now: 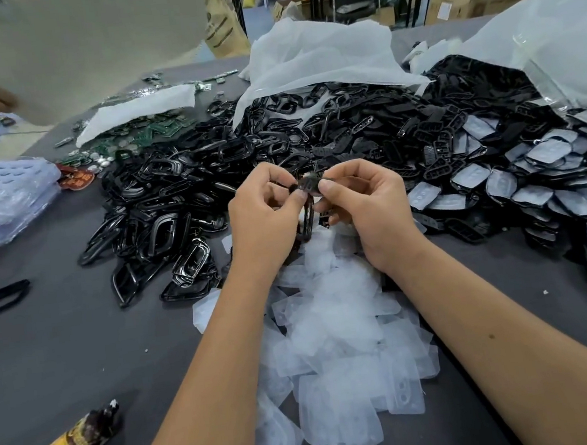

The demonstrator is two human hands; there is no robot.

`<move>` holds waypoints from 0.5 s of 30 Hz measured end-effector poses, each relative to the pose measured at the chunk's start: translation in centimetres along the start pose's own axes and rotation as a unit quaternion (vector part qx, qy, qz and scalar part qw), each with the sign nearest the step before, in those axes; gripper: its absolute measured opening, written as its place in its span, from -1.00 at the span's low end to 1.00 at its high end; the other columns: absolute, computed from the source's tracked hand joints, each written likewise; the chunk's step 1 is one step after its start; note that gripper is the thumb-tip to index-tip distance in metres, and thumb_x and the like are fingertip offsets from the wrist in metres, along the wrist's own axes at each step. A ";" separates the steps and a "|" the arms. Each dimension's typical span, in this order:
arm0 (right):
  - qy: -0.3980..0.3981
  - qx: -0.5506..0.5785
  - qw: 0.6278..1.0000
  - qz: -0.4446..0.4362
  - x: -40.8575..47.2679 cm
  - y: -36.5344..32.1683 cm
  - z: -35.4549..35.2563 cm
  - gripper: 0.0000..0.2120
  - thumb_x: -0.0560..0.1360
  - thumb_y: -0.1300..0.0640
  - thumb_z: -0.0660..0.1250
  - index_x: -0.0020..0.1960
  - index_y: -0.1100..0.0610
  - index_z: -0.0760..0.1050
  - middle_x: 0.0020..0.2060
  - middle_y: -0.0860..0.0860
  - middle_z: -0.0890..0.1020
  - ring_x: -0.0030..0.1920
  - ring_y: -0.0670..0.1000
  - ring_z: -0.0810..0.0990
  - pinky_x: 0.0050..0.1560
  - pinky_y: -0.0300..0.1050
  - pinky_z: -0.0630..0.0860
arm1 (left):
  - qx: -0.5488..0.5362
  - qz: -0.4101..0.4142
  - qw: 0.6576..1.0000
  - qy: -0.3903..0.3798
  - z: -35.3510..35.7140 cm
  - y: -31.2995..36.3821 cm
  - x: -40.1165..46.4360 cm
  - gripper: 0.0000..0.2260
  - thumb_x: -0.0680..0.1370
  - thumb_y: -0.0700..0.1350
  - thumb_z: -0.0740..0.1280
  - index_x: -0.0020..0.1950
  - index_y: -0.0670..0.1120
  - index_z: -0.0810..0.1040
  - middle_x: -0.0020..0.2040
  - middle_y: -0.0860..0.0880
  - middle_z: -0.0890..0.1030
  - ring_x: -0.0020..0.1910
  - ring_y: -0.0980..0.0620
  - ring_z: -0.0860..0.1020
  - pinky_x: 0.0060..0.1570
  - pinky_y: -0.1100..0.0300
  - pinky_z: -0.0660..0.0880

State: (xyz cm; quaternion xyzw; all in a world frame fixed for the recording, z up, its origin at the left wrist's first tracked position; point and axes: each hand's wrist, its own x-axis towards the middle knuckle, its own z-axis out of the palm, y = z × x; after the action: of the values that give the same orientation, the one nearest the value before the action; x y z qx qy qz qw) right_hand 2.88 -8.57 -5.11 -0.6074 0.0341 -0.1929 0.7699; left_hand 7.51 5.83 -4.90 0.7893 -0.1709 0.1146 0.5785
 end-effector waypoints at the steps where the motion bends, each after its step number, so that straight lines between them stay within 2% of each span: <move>1: 0.004 -0.003 1.000 -0.002 0.0 0.0 -0.1 -0.88 0.54 0.37 0.45 -0.08 0.18 0.60 -0.32 0.06 0.68 -0.30 0.01 0.69 -0.37 -0.21 0.55 | 0.002 0.001 1.000 0.021 -0.1 0.0 0.0 -0.85 0.51 -0.22 0.48 -0.11 -0.02 0.54 -0.43 0.14 0.50 -0.42 0.11 0.44 -0.27 0.11 0.44; 3: 0.008 -0.009 1.000 -0.006 0.1 0.1 -0.1 -0.88 0.54 0.36 0.46 -0.09 0.18 0.61 -0.31 0.05 0.67 -0.28 -0.02 0.67 -0.34 -0.21 0.55 | 0.001 0.003 0.998 0.055 -0.3 0.1 0.0 -0.86 0.52 -0.18 0.48 -0.07 0.00 0.55 -0.41 0.07 0.55 -0.42 0.04 0.52 -0.27 0.07 0.49; 6: 0.014 -0.005 1.000 -0.005 0.2 0.2 -0.1 -0.88 0.53 0.35 0.47 -0.11 0.18 0.63 -0.32 0.01 0.64 -0.32 -0.07 0.58 -0.33 -0.22 0.53 | -0.009 0.006 0.998 0.066 -0.4 0.3 -0.1 -0.86 0.55 -0.21 0.44 0.03 0.03 0.63 -0.33 -0.11 0.62 -0.37 -0.04 0.66 -0.18 -0.04 0.63; 9: 0.011 0.005 1.000 -0.004 0.2 0.1 -0.2 -0.89 0.53 0.36 0.48 -0.11 0.19 0.63 -0.34 0.00 0.63 -0.34 -0.06 0.54 -0.35 -0.22 0.52 | -0.009 -0.003 0.998 0.054 -0.2 0.4 -0.2 -0.88 0.56 -0.23 0.43 -0.03 -0.01 0.68 -0.36 -0.04 0.67 -0.36 0.00 0.68 -0.14 -0.05 0.66; 13: 0.009 0.008 1.000 -0.005 0.2 0.1 -0.2 -0.90 0.53 0.34 0.48 -0.12 0.21 0.62 -0.37 0.01 0.61 -0.39 -0.05 0.50 -0.38 -0.23 0.49 | 0.023 -0.010 0.996 0.085 -0.2 0.4 -0.2 -0.90 0.52 -0.15 0.50 -0.15 0.05 0.70 -0.36 0.12 0.65 -0.33 0.07 0.64 -0.19 0.08 0.59; 15: 0.010 0.011 1.000 -0.003 0.2 0.0 -0.2 -0.90 0.53 0.34 0.48 -0.13 0.20 0.62 -0.38 0.01 0.60 -0.41 -0.04 0.49 -0.40 -0.23 0.48 | 0.018 -0.020 0.994 0.102 -0.2 0.4 -0.1 -0.92 0.52 -0.15 0.50 -0.15 0.03 0.70 -0.34 0.10 0.65 -0.34 0.04 0.66 -0.19 0.03 0.63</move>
State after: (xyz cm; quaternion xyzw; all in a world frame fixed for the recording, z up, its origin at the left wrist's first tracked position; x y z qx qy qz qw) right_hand 3.01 -8.76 -5.15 -0.5969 0.0378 -0.2019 0.7756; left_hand 7.23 5.97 -4.52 0.7873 -0.0933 0.1856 0.5805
